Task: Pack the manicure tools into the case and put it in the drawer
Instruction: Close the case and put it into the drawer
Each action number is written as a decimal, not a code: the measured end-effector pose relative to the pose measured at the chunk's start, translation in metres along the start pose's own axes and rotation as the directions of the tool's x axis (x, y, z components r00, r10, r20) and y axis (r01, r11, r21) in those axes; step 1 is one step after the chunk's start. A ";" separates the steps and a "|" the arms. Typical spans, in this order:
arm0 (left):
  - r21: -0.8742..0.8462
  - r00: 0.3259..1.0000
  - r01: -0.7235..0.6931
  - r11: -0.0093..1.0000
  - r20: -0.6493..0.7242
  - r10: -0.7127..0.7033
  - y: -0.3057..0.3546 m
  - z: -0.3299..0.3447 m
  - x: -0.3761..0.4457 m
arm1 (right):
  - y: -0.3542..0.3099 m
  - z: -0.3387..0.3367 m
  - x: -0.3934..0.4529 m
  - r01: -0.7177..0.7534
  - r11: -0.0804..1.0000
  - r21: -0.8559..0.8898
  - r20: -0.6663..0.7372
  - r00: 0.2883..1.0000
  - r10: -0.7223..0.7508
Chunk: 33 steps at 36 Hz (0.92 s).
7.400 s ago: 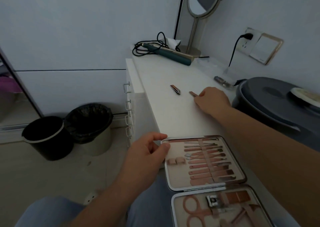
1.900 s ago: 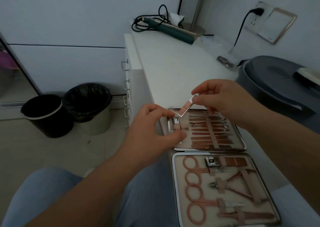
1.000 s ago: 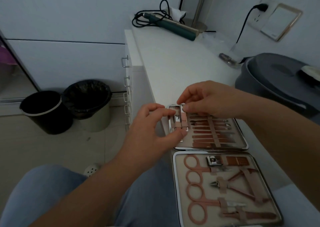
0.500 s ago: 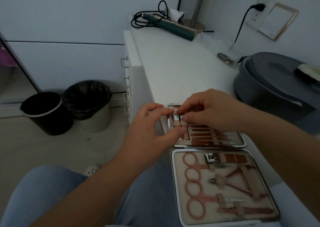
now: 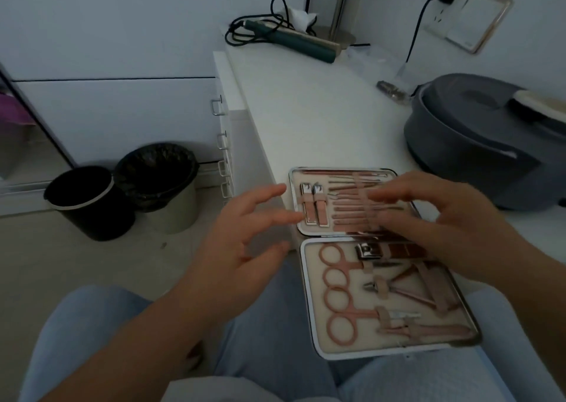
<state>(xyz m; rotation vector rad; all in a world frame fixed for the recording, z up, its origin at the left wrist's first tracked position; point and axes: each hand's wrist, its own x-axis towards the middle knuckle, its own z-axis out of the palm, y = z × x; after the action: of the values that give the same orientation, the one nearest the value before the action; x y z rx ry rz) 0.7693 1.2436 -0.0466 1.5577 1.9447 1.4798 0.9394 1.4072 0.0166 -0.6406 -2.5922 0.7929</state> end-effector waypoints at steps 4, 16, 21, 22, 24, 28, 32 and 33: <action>0.064 0.981 -0.128 0.990 0.154 0.117 0.009 -0.005 -0.016 | 0.011 -0.007 -0.046 -0.004 0.991 0.137 0.004 1.000 0.004; 0.093 0.965 -0.082 0.992 0.256 0.056 0.022 0.005 -0.033 | 0.022 0.003 -0.092 0.075 0.994 -0.085 0.164 0.985 -0.060; 0.000 0.977 0.020 1.000 0.211 -0.020 0.026 0.005 -0.031 | 0.020 -0.006 -0.086 0.039 0.997 0.061 0.114 0.992 -0.045; -0.035 0.983 0.038 0.999 0.183 -0.031 0.028 0.006 -0.029 | 0.018 -0.008 -0.084 0.028 0.994 0.106 0.093 0.995 -0.038; -0.067 0.993 0.061 0.996 0.109 -0.053 0.032 0.008 -0.022 | 0.015 -0.011 -0.077 0.003 0.977 0.212 0.025 1.000 -0.008; -0.093 0.996 0.093 0.991 0.024 -0.091 0.039 0.010 -0.002 | 0.010 -0.015 -0.054 0.012 0.961 0.276 -0.172 0.984 0.038; -0.143 0.984 0.128 0.981 -0.107 -0.144 0.041 0.016 0.016 | 0.009 -0.012 -0.024 0.005 0.940 0.341 -0.323 0.940 0.112; -0.169 0.977 0.154 0.973 -0.123 -0.176 0.040 0.017 0.022 | 0.010 -0.010 -0.016 -0.013 0.930 0.368 -0.332 0.932 0.145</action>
<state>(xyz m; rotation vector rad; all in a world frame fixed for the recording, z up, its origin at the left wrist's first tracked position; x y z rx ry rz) 0.7962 1.2677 -0.0136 1.2252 1.9216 1.6627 0.9607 1.4110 0.0152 -0.7043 -2.0370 1.0408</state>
